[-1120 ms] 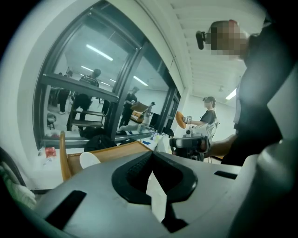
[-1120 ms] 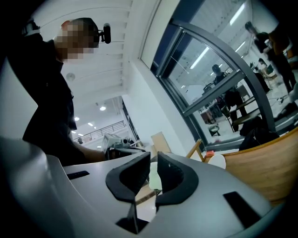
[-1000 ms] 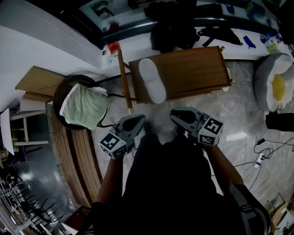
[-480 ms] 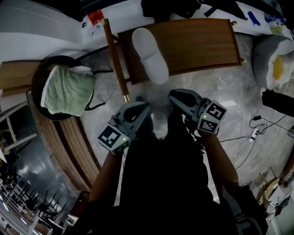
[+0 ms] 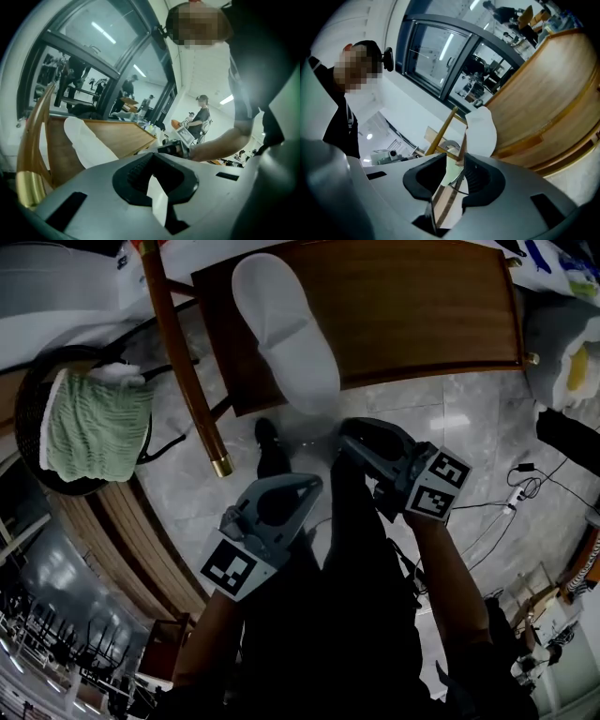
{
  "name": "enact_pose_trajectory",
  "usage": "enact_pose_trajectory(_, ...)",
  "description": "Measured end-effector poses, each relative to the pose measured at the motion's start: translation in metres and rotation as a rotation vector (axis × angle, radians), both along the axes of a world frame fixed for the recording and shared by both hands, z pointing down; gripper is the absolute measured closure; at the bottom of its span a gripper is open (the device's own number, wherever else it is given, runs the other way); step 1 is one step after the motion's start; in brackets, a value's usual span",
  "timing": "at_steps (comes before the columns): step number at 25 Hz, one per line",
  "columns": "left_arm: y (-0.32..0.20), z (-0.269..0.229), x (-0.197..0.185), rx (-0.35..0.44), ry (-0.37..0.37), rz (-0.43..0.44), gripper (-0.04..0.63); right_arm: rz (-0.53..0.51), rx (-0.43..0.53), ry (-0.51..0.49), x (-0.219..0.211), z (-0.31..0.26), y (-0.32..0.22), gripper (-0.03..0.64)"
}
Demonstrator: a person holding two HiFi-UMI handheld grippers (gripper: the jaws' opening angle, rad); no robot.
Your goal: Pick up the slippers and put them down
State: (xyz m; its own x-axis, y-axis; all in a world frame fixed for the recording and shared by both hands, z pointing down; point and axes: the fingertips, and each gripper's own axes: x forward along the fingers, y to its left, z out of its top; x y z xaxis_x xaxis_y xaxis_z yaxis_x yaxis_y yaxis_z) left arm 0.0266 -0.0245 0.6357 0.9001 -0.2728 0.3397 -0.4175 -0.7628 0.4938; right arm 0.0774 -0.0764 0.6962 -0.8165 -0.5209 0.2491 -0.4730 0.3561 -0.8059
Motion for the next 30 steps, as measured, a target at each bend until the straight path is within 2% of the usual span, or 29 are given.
enact_pose_trajectory(4, 0.008, 0.023, 0.008, 0.021, 0.008, 0.054, 0.584, 0.012, -0.155, -0.115, -0.009, 0.032, -0.003, 0.491)
enact_pose_trajectory(7, 0.016, 0.035, 0.015, 0.02, 0.039, 0.079, 0.584, -0.013, -0.281, -0.162, -0.017, 0.054, 0.005, 0.445)
enact_pose_trajectory(10, 0.017, 0.047, 0.021, 0.034, 0.06, 0.104, 0.584, 0.023, -0.345, -0.216, -0.015, 0.066, -0.002, 0.416)
enact_pose_trajectory(15, 0.01, 0.056, 0.021, 0.023, 0.071, 0.088, 0.584, 0.104, -0.447, -0.367, -0.023, 0.067, -0.013, 0.415)
enact_pose_trajectory(19, 0.003, 0.057, 0.021, 0.032, 0.077, 0.098, 0.584, 0.134, -0.461, -0.434, -0.025, 0.063, -0.02, 0.416)
enact_pose_trajectory(25, -0.001, 0.054, 0.023, 0.053, 0.087, 0.105, 0.584, 0.132, -0.458, -0.439, -0.023, 0.07, -0.03, 0.416)
enact_pose_trajectory(30, 0.0, 0.054, 0.022, 0.031, 0.105, 0.095, 0.584, 0.136, -0.481, -0.465, -0.027, 0.073, -0.032, 0.416)
